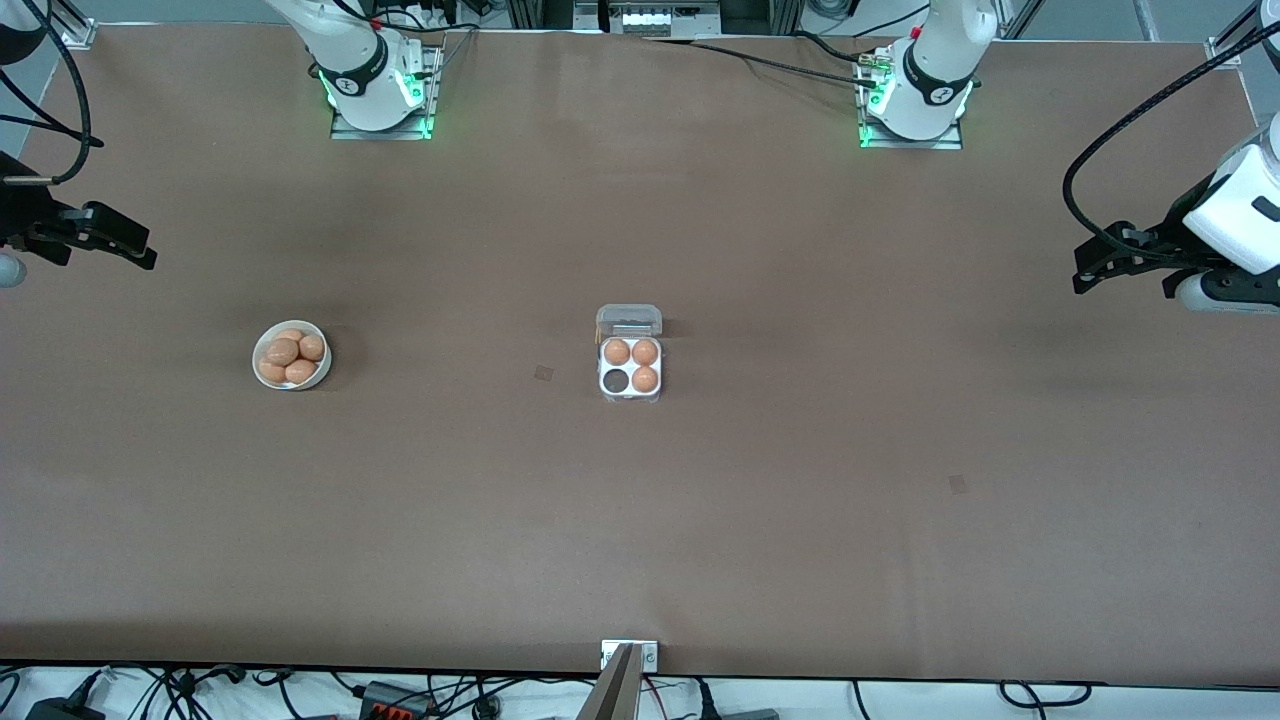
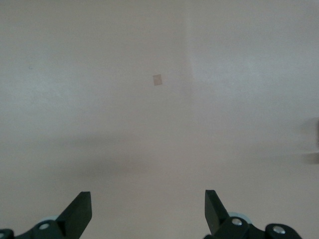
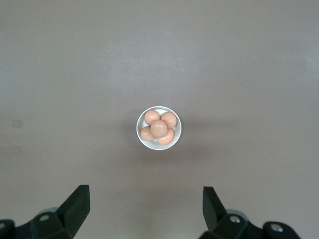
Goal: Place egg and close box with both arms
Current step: 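Move the right gripper over the white bowl of brown eggs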
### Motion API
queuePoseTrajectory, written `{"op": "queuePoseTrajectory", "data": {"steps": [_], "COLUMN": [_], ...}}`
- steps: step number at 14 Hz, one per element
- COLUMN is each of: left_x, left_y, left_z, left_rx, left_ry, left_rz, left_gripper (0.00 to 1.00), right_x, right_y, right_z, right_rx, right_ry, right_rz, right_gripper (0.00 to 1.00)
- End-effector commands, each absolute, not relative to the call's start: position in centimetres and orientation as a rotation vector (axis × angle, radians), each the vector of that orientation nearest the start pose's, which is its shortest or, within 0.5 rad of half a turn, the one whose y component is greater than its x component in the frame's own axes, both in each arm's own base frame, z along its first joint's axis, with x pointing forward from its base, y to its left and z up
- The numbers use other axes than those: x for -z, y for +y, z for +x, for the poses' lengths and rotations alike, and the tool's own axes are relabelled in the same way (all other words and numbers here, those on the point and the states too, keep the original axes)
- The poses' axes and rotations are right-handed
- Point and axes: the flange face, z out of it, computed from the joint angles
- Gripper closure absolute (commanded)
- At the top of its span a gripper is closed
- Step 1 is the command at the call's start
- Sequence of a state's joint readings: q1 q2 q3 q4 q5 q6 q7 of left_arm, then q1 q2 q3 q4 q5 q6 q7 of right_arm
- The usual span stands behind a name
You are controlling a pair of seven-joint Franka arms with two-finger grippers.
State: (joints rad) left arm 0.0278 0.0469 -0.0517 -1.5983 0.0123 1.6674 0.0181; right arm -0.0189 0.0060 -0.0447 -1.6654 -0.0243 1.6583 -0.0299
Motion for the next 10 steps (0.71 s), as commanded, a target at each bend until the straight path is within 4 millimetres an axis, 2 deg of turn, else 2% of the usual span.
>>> {"op": "queuePoseTrajectory", "data": {"steps": [1, 4, 9, 10], "left_x": [-59.8, -59.8, -59.8, -59.8], "left_y": [-1.3, -1.5, -1.6, -1.7], "left_z": [57.7, 57.7, 57.7, 57.7], "left_rx": [0.048, 0.051, 0.051, 0.051], "left_ry": [0.059, 0.066, 0.069, 0.071], "left_rz": [-3.128, -3.128, -3.128, -3.128], "left_gripper": [0.0, 0.0, 0.0, 0.0], "right_x": [-58.6, -58.6, -55.0, -53.5], "right_y": [-3.6, -3.4, -3.8, -3.9], "right_z": [55.6, 56.0, 58.4, 59.0], "right_rx": [-0.038, -0.021, -0.025, -0.058], "right_ry": [0.031, 0.029, 0.042, 0.039], "right_rz": [-3.161, -3.156, -3.148, -3.149], "right_gripper": [0.0, 0.0, 0.0, 0.0]}}
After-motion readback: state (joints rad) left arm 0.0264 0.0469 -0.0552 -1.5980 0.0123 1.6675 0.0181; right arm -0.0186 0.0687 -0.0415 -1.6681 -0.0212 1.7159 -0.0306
